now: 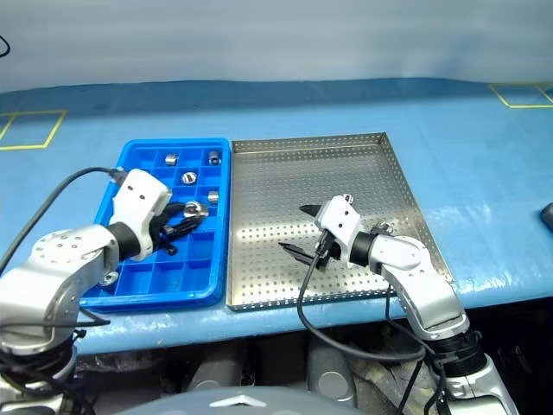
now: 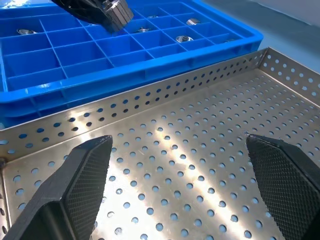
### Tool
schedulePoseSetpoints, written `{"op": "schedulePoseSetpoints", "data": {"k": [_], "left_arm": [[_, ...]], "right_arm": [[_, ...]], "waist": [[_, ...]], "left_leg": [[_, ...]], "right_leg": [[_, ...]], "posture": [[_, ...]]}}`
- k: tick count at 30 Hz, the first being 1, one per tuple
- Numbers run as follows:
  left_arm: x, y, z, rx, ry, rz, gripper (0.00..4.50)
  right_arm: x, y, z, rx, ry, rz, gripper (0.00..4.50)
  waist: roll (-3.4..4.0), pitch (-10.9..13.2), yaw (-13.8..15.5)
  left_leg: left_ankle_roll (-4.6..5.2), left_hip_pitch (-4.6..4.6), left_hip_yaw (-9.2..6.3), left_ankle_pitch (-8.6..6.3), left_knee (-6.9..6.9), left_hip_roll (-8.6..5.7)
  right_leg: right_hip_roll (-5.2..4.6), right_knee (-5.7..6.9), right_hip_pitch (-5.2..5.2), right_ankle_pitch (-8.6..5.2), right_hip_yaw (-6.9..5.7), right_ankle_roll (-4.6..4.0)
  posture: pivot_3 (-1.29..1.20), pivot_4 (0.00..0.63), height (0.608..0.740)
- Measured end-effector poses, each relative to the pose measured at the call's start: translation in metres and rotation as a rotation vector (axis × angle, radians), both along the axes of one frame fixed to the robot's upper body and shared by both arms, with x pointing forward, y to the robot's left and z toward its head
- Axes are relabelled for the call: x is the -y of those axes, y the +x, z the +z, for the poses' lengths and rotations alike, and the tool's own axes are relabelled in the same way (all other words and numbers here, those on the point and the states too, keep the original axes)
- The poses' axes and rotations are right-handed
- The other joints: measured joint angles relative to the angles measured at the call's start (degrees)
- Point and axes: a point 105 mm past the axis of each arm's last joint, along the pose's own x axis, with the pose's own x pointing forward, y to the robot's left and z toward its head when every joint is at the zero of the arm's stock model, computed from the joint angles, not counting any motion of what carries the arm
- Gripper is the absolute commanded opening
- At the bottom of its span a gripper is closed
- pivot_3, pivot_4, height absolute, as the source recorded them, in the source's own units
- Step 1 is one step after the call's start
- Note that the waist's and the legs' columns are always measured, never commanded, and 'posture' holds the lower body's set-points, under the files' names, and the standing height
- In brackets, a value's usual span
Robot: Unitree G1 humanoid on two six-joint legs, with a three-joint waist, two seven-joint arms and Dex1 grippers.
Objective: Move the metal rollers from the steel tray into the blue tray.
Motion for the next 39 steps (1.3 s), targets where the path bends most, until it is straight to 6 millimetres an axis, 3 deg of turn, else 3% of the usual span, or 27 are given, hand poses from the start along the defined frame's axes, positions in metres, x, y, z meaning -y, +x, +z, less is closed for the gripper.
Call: {"op": "schedulePoseSetpoints", "data": {"k": [11,22,31,34,39], "left_arm": [[-0.030,-0.021,-0.014,-0.041,-0.004,0.216,1.68],[-0.038,-0.015,-0.032,-0.079,-0.004,0.283,1.68],[-0.041,-0.010,-0.030,-0.049,0.003,0.281,4.46],[-0.035,-0.006,-0.026,-0.012,-0.050,0.275,4.46],[0.019,-0.001,0.026,0.266,-0.305,-0.026,4.46]], "right_arm": [[-0.005,0.006,0.002,-0.003,-0.011,0.042,4.50],[-0.008,0.009,0.001,0.001,-0.008,0.050,4.50],[-0.007,0.011,0.001,0.013,-0.016,0.026,4.50],[-0.006,0.012,0.001,0.016,-0.016,0.018,4.50],[0.004,0.025,0.006,0.065,-0.007,-0.092,4.50]], "waist": [[-0.01,-0.01,2.22],[-0.02,-0.01,2.43],[-0.02,-0.01,2.43],[-0.02,-0.01,2.40],[-0.07,-0.02,2.35]], "left_leg": [[-0.12,0.02,-0.10,0.08,0.00,-0.01],[-0.13,0.02,-0.13,0.08,0.00,-0.02],[-0.13,0.02,-0.13,0.08,-0.01,-0.02],[-0.12,0.02,-0.13,0.07,-0.01,-0.02],[-0.38,-0.02,-0.09,0.22,-0.01,-0.04]], "right_leg": [[-0.03,0.02,0.06,-0.06,-0.15,-0.32],[-0.07,0.00,0.07,-0.08,-0.19,-0.38],[-0.09,0.01,0.07,-0.10,-0.21,-0.42],[-0.11,0.00,0.07,-0.10,-0.21,-0.42],[-0.43,-0.04,0.07,-0.10,-0.22,-0.44]], "posture": [[0.00,0.150,0.740],[0.00,0.150,0.740],[0.00,0.150,0.740],[-0.03,0.150,0.740],[-0.05,0.150,0.740]]}}
